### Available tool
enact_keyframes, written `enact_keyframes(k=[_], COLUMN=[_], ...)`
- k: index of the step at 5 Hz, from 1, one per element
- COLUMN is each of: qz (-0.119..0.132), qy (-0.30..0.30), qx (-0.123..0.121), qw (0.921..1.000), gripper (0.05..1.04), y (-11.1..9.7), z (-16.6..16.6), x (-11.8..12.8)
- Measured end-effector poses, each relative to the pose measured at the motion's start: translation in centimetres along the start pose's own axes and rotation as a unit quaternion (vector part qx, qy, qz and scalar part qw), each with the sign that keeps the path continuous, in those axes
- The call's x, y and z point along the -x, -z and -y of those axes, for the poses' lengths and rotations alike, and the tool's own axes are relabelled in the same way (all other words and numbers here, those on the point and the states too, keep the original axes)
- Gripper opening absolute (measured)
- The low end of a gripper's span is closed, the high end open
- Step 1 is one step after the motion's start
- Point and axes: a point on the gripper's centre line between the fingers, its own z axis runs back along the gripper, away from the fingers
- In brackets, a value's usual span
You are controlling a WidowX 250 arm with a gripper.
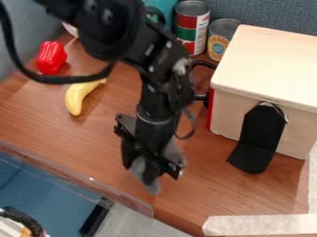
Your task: Move the stuffed toy in the lower edge side of the table
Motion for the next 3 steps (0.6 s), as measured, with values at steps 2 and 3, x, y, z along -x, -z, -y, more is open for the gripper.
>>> enact_keyframes(k=[2, 3], qz=[0.034, 0.042], qy=[-0.024, -0.036], qx=[0.007, 0.022], qw=[0.9991, 0.9983], gripper=[1.003, 1.001], y=[-2.9, -5.4], z=[-1.6, -2.5], x=[0.2, 0.6])
